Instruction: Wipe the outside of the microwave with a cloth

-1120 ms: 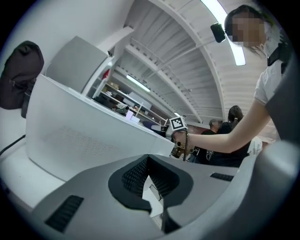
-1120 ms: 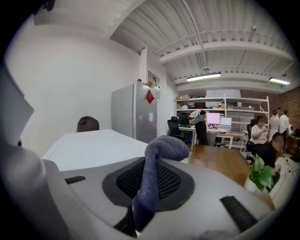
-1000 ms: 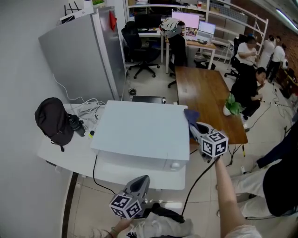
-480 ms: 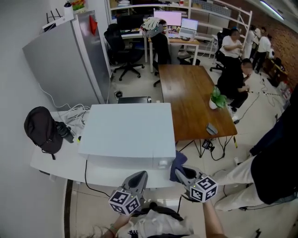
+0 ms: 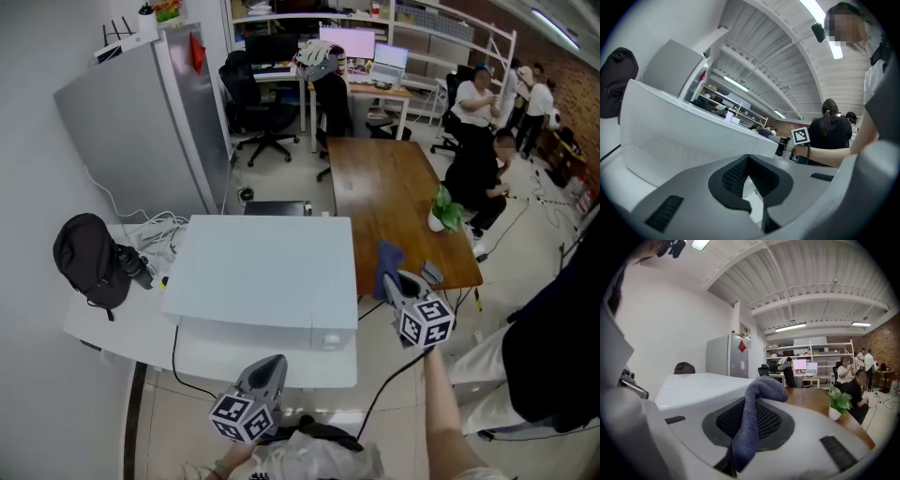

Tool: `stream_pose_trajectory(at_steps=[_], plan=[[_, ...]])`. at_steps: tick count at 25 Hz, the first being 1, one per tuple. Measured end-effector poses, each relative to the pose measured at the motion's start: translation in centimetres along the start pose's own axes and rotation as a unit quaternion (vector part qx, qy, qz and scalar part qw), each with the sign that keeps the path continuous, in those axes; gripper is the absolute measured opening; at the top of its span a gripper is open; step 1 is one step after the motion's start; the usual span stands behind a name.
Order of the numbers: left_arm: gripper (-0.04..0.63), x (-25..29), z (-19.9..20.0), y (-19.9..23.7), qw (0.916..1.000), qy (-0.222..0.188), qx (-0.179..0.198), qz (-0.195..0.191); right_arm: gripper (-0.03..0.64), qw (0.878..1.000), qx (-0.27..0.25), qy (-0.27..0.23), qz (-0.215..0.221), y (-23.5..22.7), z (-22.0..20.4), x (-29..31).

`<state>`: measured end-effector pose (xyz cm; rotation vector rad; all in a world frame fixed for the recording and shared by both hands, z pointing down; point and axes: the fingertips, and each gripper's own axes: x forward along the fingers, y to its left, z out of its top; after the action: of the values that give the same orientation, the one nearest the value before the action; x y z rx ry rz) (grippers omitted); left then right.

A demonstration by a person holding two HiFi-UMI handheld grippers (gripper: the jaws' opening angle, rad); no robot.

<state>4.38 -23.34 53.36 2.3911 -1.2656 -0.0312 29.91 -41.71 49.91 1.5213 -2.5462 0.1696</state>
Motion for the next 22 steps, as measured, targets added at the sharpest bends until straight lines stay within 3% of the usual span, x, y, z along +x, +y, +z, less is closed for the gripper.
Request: stream_pose_trajectory(at_steps=[4, 10, 15, 19, 22], plan=[[-0.012, -1.0, -0.4, 0.9, 0.9997, 0.007, 0.002, 0.024, 0.077, 1.0, -0.02, 0.017, 0.01, -3.1, 0.5, 9.0], [-0.012, -2.9, -0.8, 2.7, 0.9977, 0.008, -0.004, 0.068, 0.075, 0.993, -0.027, 0.106, 0.045, -3.1, -4.3, 15.8], [-0.012, -2.8, -0.7, 3.3, 0.9969, 0.005, -0.015, 0.077, 0.075, 0.993, 0.003, 0.088, 0.079, -0.4, -5.4, 13.6], [-0.012, -1.4, -0.4, 2.9, 0.9982, 0.005, -0.014, 0.058, 0.077, 0.99, 0.002, 0.083, 0.114, 3.2, -7.1, 8.4], [-0.012, -0.1, -0.6, 2.1, 0.9993, 0.011, -0.012, 0.035, 0.077, 0.988, 0.032, 0.073, 0.131, 6.4, -8.4, 3.0]])
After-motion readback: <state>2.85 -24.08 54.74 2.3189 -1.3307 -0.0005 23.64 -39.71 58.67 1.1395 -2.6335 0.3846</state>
